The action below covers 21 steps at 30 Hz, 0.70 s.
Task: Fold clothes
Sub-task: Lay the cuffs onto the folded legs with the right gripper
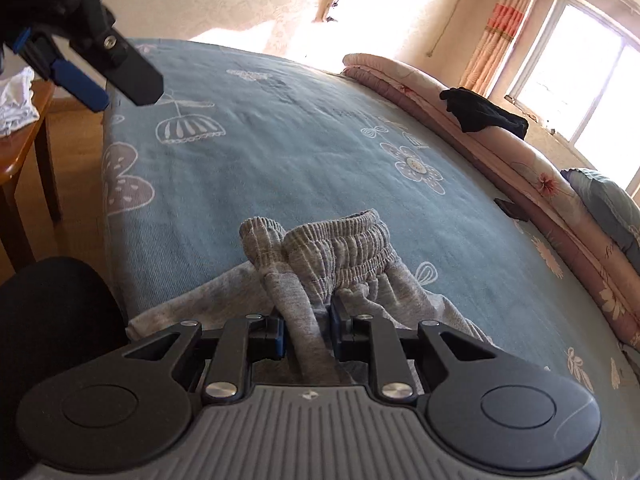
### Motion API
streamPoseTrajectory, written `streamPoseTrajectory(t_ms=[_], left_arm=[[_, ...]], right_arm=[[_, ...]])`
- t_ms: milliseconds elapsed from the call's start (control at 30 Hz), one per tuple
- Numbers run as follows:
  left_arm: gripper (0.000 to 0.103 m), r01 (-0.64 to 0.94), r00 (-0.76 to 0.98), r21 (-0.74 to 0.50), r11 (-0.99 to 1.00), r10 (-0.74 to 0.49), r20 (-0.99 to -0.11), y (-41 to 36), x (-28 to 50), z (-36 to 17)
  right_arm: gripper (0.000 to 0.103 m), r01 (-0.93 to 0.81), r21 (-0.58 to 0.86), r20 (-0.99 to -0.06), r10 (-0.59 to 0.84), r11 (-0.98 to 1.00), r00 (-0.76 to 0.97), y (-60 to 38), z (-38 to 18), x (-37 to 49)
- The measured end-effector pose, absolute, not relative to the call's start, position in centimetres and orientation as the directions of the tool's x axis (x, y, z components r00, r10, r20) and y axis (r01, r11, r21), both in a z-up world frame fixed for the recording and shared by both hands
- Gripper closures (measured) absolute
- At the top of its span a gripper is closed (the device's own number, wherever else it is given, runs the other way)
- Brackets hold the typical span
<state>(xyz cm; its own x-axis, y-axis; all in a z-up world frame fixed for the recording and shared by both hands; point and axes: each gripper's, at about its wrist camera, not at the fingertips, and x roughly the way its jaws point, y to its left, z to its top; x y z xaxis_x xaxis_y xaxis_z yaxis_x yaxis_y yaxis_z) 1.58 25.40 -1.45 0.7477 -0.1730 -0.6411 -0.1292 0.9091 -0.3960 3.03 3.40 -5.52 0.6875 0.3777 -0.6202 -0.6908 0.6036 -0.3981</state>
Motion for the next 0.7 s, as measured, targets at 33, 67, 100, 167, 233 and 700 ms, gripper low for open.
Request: streamPoseTrajectory(t_ms=[33,67,100,167,233,700], left_arm=[[0.001,-0.134,0.746,-0.396,0.908,-0.171,-0.643,25.5,1.6,-1.6],[0.001,-0.139,0.745,-0.397,0.907,-0.169,-0.646,25.5,1.6,-1.7],[0.001,-0.142,0.744,-0.398,0.906,-0.167,-0.647,25.6,1.5,-1.7],[0.001,-0.146,0.742,-0.400,0.905,-0.168,-0.649,25.6,1.4,-1.9],[0.001,-0.145,0.741,-0.403,0.904,-0.171,-0.650,25.6,1.4,-2.1],[0.001,-0.134,0.726,-0.416,0.899,-0.197,-0.659,25.3,1.6,-3.0]], right_arm=[[0.079,-0.693,-0.424,-0.625,0.366,0.584,0.690,3.7,-6.2,2.7],[0.079,-0.695,-0.436,-0.631,0.357,0.572,0.689,3.9,-6.8,2.7],[0.077,-0.698,-0.447,-0.637,0.348,0.560,0.688,4.0,-7.3,2.6],[0.076,-0.697,-0.460,-0.642,0.337,0.550,0.689,4.3,-8.0,2.7],[0.076,-0.692,-0.468,-0.637,0.333,0.550,0.695,4.4,-8.2,2.7],[0.080,-0.651,-0.580,-0.559,0.342,0.490,0.755,4.8,-8.7,0.5]])
